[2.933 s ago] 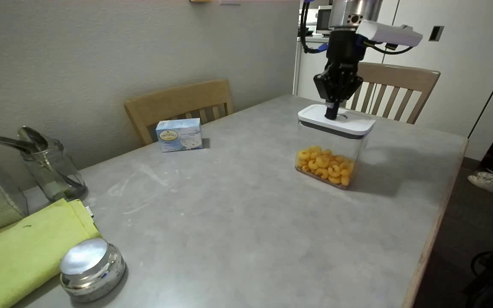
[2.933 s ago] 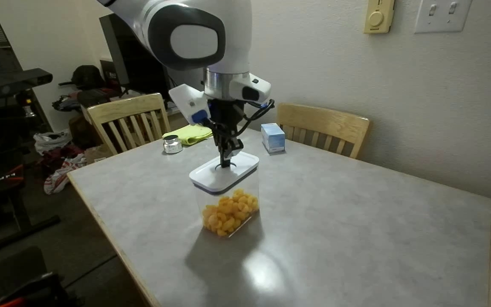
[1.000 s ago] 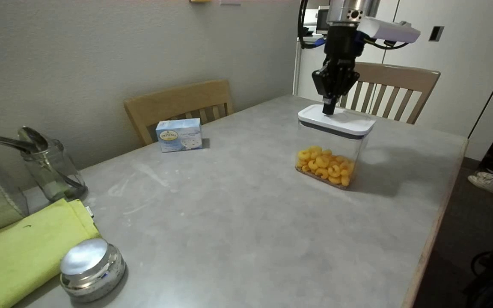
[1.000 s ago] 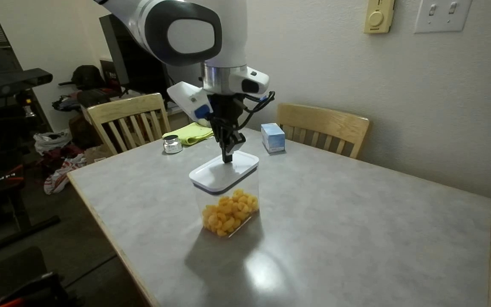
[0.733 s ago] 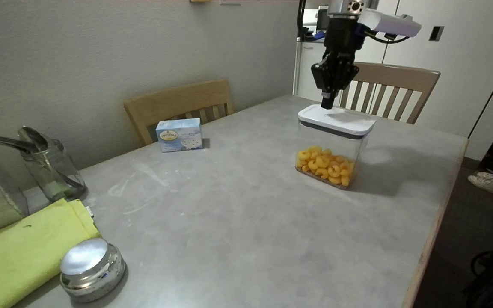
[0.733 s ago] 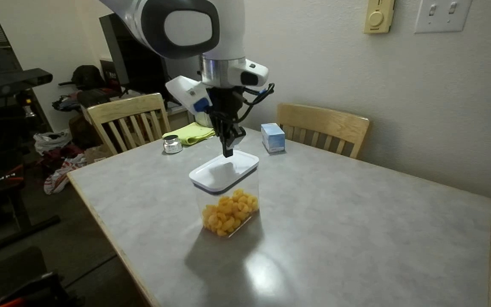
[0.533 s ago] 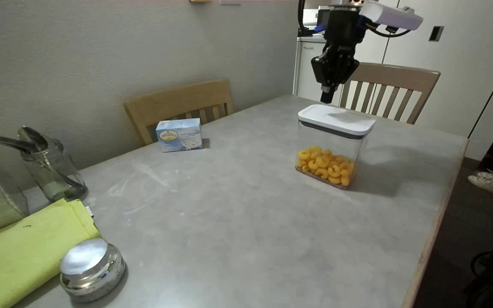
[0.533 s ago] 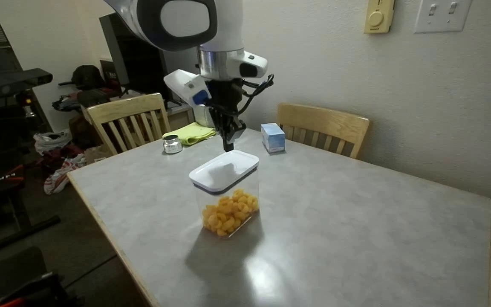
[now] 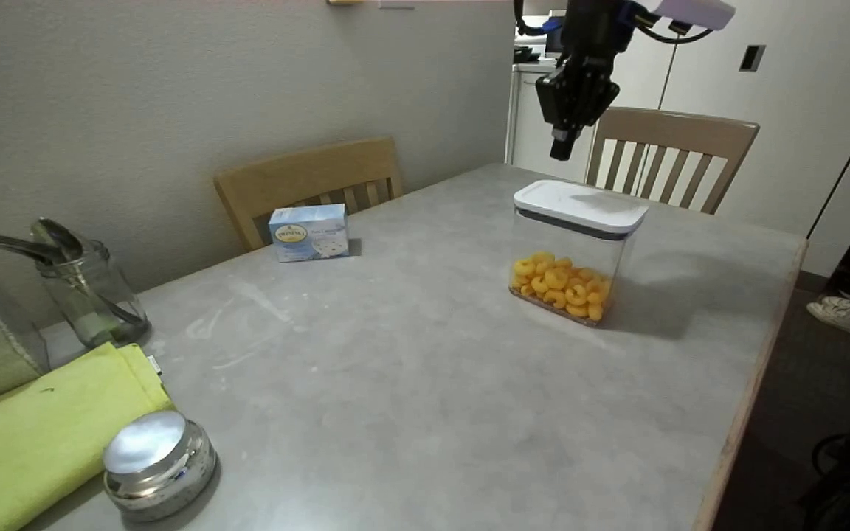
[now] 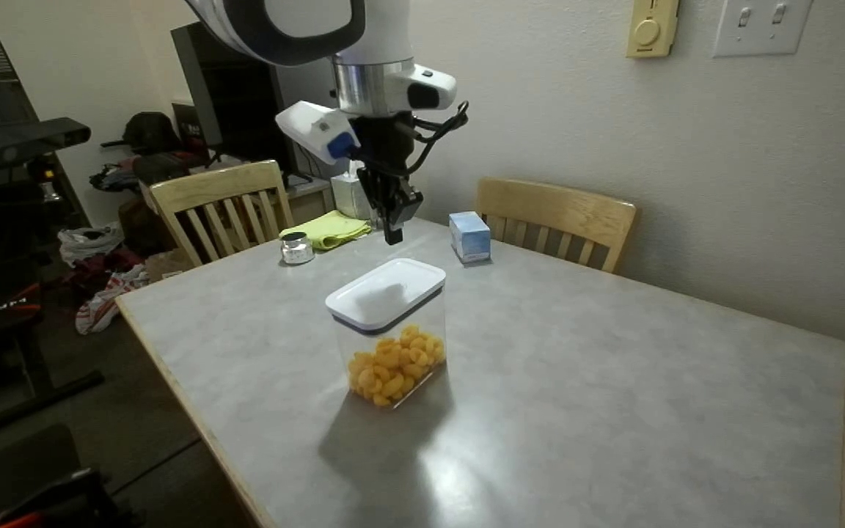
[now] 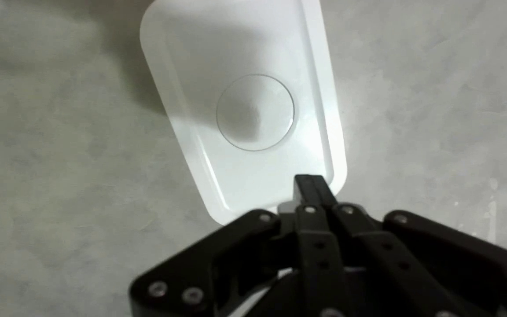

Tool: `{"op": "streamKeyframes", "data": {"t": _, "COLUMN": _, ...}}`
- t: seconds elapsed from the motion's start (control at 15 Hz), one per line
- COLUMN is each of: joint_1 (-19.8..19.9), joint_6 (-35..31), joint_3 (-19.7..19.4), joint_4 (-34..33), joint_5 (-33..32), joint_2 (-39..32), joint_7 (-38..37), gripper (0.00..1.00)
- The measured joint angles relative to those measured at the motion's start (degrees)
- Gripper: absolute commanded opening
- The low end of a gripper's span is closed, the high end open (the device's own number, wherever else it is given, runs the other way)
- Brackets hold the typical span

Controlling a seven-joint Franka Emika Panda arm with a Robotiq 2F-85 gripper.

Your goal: Put the lid on the container and then press the button atop the lid

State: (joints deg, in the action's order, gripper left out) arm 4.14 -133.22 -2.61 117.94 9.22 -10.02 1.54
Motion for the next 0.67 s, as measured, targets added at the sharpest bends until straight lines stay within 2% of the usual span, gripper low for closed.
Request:
{"op": "streamKeyframes", "data": {"t": 0.07, "joint_1": -0.03, "joint_6": 0.00, "joint_3": 0.00, "joint_4": 0.00, "joint_5": -0.01, "joint_2": 0.11, "joint_7": 0.00, "gripper": 0.28}}
{"op": "streamKeyframes", "data": {"t": 0.67, "joint_1": -0.09, "joint_6": 0.00, "joint_3": 0.00, "joint_4": 0.00, "joint_5": -0.04, "joint_2": 0.64, "joint_7": 0.00, "gripper": 0.89}}
